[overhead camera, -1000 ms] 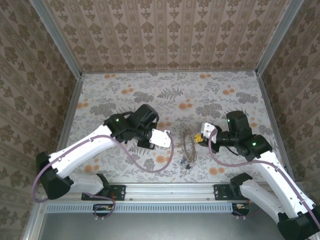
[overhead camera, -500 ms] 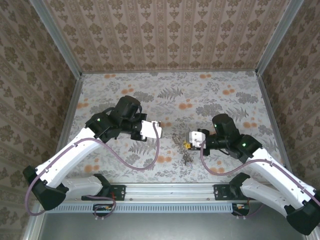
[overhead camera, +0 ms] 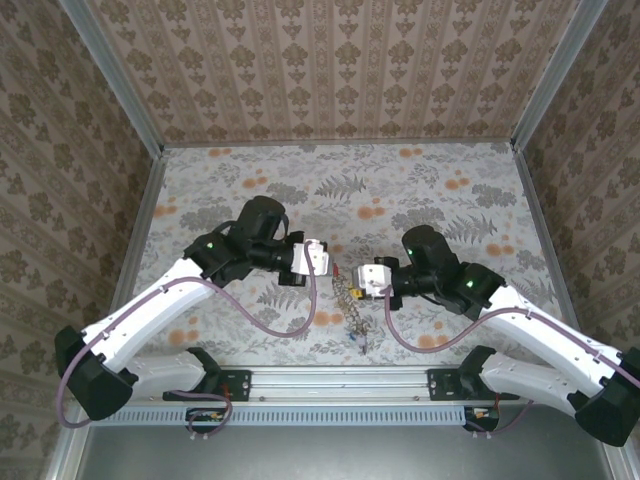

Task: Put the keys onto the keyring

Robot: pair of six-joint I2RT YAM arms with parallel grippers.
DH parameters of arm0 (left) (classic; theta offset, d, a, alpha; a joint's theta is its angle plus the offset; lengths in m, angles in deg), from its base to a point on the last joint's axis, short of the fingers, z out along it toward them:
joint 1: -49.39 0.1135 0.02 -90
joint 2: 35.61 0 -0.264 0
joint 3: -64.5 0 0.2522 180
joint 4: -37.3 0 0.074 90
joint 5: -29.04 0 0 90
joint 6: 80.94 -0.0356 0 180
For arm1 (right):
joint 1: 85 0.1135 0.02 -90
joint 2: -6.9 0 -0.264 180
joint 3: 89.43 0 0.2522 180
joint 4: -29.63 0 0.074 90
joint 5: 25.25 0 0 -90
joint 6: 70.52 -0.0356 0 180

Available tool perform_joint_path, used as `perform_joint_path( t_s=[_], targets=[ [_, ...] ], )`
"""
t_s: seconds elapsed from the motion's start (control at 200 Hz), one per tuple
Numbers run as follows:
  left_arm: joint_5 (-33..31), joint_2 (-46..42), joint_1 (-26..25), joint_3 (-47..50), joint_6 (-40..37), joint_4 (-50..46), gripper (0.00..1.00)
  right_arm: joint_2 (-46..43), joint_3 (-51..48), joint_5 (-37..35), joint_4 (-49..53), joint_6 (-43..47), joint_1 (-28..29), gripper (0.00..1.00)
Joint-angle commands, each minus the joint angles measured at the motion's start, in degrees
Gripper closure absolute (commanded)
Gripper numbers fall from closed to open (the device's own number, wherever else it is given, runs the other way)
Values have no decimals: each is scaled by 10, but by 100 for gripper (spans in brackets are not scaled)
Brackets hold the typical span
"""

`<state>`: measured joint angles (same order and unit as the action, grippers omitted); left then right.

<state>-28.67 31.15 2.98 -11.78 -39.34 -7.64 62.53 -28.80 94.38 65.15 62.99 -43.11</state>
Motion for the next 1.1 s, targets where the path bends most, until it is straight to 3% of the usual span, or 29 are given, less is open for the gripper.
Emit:
perform_joint_path(
  t_s=[0.0, 0.55, 1.095],
  targets=[
    [40, 6, -2, 5, 5, 3, 100, 0, 25, -25, -40, -15, 10, 100],
    [14, 21, -37, 25, -7, 22, 100, 35, 50, -43, -13, -54, 12, 100],
    [8, -14, -42, 62, -36, 46, 100, 29, 37, -25, -22, -118, -27, 100]
  ],
)
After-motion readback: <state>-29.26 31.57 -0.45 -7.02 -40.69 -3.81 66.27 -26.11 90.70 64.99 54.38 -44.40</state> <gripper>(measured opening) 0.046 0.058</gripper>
